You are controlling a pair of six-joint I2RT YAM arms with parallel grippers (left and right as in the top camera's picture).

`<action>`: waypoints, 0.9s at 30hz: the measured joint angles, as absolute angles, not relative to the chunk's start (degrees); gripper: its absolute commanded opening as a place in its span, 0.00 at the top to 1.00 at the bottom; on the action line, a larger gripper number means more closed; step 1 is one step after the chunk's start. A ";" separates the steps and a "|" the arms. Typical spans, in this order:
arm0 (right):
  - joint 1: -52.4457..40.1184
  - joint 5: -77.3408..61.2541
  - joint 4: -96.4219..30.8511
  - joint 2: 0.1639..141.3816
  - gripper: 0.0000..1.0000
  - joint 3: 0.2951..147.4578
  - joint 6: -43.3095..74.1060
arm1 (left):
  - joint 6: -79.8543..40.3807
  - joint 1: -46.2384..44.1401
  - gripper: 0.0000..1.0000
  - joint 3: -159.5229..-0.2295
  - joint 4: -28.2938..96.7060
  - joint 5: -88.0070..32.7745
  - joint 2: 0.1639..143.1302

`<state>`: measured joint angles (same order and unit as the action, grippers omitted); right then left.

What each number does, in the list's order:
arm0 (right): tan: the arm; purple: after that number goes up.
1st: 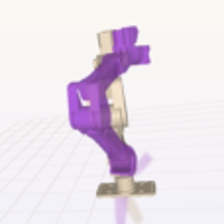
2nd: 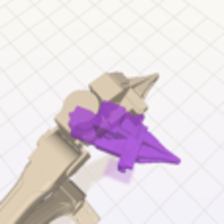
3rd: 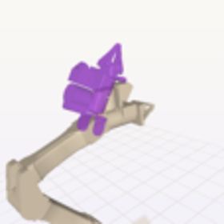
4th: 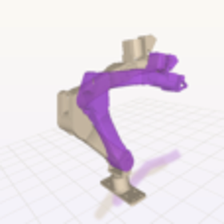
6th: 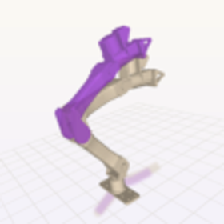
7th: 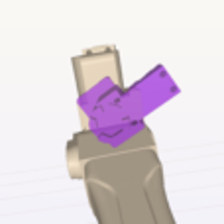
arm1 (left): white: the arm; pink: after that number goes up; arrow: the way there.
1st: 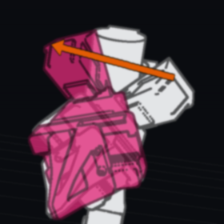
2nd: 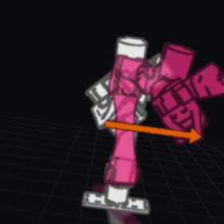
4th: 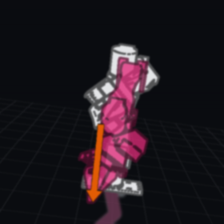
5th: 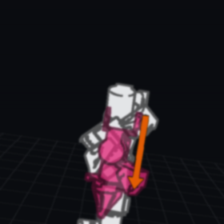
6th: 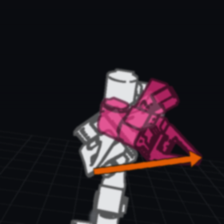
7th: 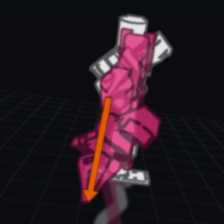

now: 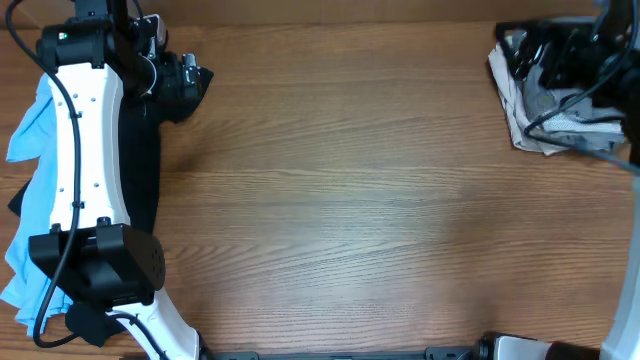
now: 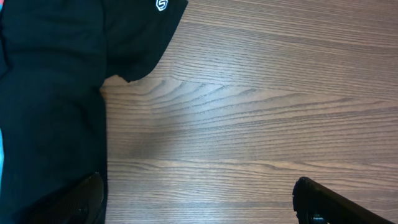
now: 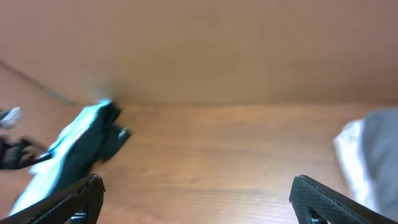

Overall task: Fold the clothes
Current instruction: 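Adjust the shorts on the stack and open the right gripper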

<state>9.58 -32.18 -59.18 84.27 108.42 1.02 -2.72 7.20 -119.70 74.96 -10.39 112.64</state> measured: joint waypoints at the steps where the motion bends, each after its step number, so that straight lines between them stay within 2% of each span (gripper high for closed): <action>1: 8.82 -32.27 -60.86 83.44 0.00 108.42 2.46 | -2.72 7.20 0.00 -119.70 75.00 -10.39 112.64; 11: 5.48 -33.32 -81.78 82.24 0.00 108.25 25.58 | -2.72 7.20 0.00 -119.70 74.98 -10.26 112.64; 15: 5.50 -33.95 -85.73 82.24 0.00 108.22 29.41 | -2.72 7.20 0.00 -119.70 74.98 -10.24 112.64; 22: 5.48 -33.58 -85.69 82.24 0.00 108.22 30.55 | -2.72 7.20 0.00 -119.70 74.98 -10.24 112.64; 27: 5.48 -33.04 -83.07 82.24 0.00 108.22 20.97 | -2.72 7.20 0.00 -119.70 74.98 -10.24 112.64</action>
<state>5.48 -33.04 -83.07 82.24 108.22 20.97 -2.72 7.20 -119.70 74.98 -10.24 112.64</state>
